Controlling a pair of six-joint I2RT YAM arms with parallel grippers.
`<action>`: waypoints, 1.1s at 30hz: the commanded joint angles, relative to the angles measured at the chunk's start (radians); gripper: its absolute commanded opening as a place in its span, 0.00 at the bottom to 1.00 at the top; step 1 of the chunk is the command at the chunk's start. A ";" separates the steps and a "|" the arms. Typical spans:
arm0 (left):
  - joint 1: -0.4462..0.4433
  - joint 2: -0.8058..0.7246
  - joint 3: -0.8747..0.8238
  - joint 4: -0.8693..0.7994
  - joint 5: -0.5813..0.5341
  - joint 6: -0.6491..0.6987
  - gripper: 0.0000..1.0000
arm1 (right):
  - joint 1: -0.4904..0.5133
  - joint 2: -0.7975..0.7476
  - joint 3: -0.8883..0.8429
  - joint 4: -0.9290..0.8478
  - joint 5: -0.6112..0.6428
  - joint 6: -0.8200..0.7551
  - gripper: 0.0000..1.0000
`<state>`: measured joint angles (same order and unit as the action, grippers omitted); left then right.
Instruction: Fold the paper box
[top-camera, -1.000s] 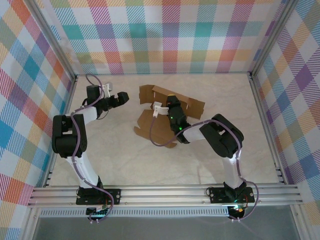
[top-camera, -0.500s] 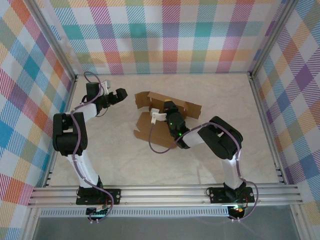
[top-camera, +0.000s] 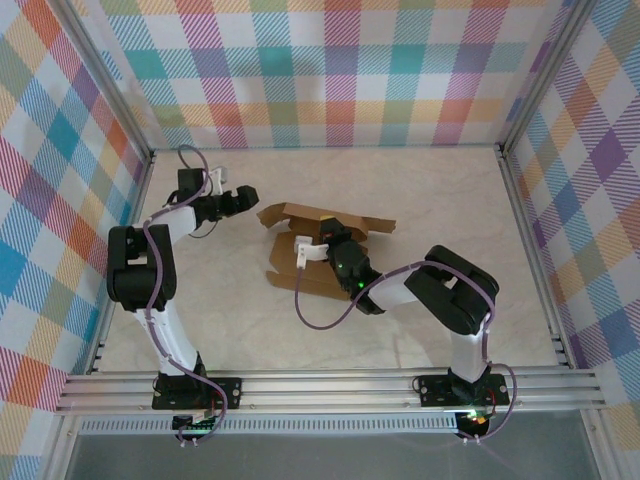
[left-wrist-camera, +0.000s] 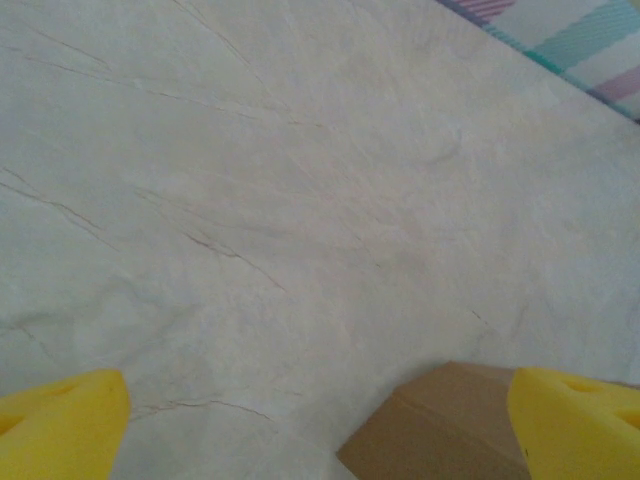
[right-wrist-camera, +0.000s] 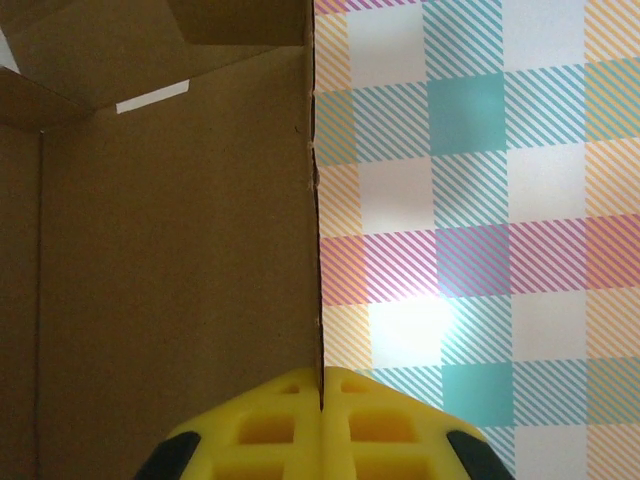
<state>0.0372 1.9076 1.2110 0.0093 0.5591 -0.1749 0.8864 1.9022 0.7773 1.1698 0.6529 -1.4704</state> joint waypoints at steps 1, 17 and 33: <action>-0.027 0.017 0.045 -0.042 0.033 0.061 0.96 | 0.008 -0.024 -0.013 -0.015 -0.007 0.040 0.00; -0.100 0.032 0.072 -0.086 0.179 0.102 0.72 | -0.028 -0.111 0.078 -0.391 -0.030 0.258 0.00; -0.100 0.124 0.206 -0.175 0.155 0.075 0.78 | -0.108 -0.053 0.378 -0.980 -0.175 0.496 0.00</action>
<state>-0.0566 2.0098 1.3701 -0.1211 0.6979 -0.0917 0.7853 1.8061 1.1110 0.3702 0.5362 -1.0657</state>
